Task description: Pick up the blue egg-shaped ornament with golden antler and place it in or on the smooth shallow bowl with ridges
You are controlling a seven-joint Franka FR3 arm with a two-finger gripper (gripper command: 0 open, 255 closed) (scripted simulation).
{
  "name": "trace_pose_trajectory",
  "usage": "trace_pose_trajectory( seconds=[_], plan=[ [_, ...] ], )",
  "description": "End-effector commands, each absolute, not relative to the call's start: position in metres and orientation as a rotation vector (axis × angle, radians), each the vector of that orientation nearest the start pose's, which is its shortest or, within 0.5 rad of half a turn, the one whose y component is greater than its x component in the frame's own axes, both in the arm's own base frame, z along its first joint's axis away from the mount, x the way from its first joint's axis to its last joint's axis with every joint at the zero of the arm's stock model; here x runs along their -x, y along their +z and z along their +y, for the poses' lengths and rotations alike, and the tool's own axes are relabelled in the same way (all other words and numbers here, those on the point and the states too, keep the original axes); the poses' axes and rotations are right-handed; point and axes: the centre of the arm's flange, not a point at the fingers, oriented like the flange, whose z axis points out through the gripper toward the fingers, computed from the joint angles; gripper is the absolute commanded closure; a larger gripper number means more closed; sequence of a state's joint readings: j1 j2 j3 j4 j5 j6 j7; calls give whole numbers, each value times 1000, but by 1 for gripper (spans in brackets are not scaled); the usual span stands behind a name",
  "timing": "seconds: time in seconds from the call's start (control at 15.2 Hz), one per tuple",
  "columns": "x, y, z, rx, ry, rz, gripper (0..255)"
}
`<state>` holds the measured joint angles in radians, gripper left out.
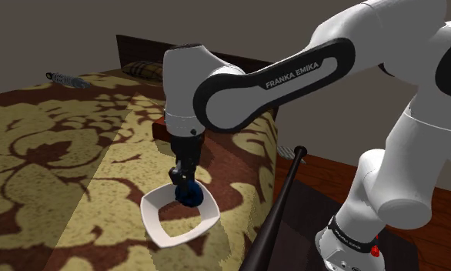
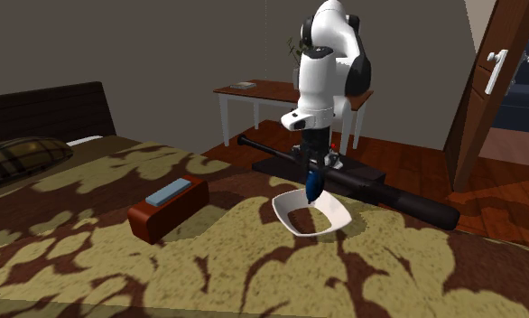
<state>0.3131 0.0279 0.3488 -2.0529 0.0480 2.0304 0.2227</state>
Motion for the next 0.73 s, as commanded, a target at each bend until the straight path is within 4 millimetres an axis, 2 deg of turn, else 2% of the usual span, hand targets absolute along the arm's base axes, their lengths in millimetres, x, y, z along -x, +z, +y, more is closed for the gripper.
trace_pose_trajectory(
  seconds=[0.0,0.53,0.66],
  plan=[
    [-432,410,339,3046,103,-644,255],
    [-432,368,339,3046,103,-644,255],
    [-432,368,339,3046,103,-644,255]
  ],
)
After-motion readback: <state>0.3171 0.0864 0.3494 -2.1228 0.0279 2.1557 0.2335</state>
